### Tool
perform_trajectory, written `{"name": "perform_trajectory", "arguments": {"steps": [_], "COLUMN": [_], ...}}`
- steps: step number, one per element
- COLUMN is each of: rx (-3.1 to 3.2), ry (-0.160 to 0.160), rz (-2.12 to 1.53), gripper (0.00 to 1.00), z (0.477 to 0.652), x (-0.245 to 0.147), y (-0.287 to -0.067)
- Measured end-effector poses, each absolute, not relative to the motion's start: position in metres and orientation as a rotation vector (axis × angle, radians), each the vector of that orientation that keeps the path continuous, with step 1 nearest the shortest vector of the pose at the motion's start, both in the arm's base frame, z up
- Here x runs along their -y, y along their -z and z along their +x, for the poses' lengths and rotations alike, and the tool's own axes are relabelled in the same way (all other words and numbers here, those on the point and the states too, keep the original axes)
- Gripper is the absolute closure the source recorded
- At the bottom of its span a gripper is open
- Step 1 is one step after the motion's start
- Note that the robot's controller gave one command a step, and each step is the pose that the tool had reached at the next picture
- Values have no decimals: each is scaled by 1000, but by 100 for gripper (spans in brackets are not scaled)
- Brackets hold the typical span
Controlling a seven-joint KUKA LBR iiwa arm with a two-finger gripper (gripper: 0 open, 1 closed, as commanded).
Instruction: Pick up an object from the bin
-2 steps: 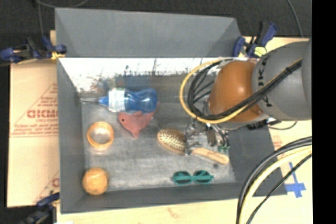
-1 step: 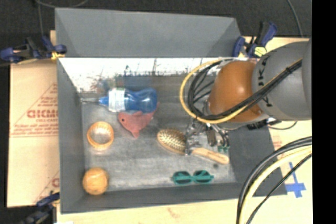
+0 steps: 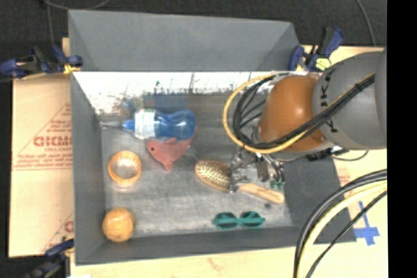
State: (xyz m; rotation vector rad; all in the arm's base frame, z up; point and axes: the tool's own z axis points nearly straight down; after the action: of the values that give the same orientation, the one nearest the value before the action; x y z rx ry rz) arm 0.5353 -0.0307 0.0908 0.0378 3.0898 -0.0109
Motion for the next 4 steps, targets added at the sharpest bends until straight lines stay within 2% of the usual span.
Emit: {"name": "perform_trajectory", "arguments": {"steps": [4], "rx": [-3090], "ry": [11], "rz": [34], "gripper": [100], "z": [535], "x": [31], "y": [-91]}}
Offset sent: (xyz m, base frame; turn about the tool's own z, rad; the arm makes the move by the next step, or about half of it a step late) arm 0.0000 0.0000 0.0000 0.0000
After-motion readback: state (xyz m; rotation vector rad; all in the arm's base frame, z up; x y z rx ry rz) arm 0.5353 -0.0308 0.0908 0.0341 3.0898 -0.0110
